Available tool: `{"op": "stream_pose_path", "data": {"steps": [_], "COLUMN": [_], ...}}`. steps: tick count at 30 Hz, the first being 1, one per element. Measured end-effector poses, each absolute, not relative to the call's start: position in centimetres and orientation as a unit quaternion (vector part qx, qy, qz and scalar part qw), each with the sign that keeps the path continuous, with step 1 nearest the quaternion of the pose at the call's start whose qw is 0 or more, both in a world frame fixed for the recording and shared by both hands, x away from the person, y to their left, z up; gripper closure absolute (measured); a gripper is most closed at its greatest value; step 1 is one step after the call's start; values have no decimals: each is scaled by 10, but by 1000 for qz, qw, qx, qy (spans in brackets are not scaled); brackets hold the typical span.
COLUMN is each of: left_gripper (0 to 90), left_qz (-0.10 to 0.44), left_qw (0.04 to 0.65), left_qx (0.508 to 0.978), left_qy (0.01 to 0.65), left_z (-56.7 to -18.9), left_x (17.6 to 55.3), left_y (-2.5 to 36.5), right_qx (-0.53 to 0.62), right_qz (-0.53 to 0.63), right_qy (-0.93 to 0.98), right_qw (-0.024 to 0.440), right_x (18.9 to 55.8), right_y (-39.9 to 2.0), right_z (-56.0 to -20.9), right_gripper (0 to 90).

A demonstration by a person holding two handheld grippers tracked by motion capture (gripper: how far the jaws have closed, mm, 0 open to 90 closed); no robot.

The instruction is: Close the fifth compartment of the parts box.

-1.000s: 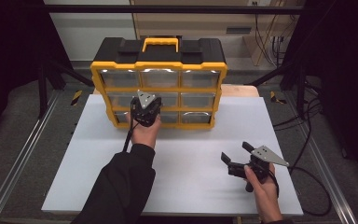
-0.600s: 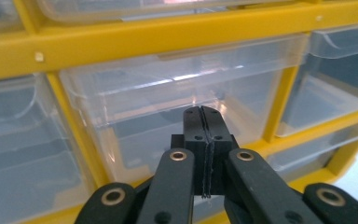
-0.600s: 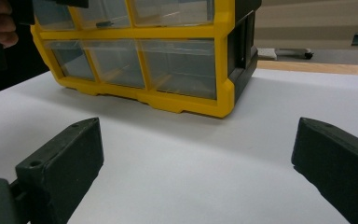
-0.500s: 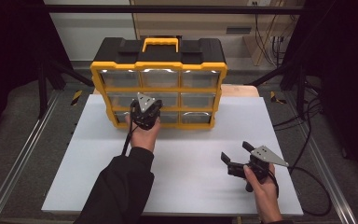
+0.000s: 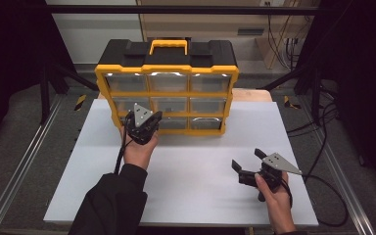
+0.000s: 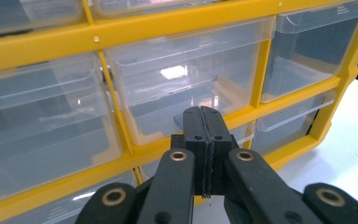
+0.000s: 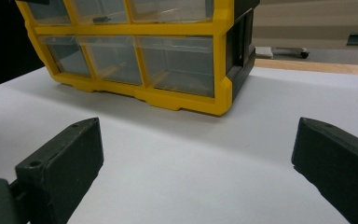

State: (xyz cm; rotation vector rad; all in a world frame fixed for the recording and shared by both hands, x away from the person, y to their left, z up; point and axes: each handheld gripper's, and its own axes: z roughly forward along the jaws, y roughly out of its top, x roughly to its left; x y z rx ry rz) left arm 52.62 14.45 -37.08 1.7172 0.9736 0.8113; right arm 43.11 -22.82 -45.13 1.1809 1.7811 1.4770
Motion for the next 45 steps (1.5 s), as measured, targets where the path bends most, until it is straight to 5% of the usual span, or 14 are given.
{"op": "stream_pose_path", "data": {"steps": [14,17,23,31,35,45], "left_gripper": [886,802,431,148,68,50], "left_qz": [337,352,335,300,292,297], "left_qw": [493,492,505,534,534,536], "left_qx": [699,694,694,696,702,700], "left_qy": [393,390,388,374,371,368], "left_z": [-366,-365,-365,-361,-358,-345], "left_x": [520,518,515,508,505,495], "left_y": [147,148,150,154,155,172], "right_qx": [437,437,440,436,432,432], "right_qz": [549,548,549,550,553,553], "right_qy": [661,661,659,661,661,662], "right_qw": [268,267,267,267,266,264], "right_x": [431,431,430,430,430,431], "right_y": [-229,-228,-228,-228,-228,-228], "right_z": [-451,-451,-451,-451,-450,-451], "right_gripper": [24,24,24,24,24,24]}}
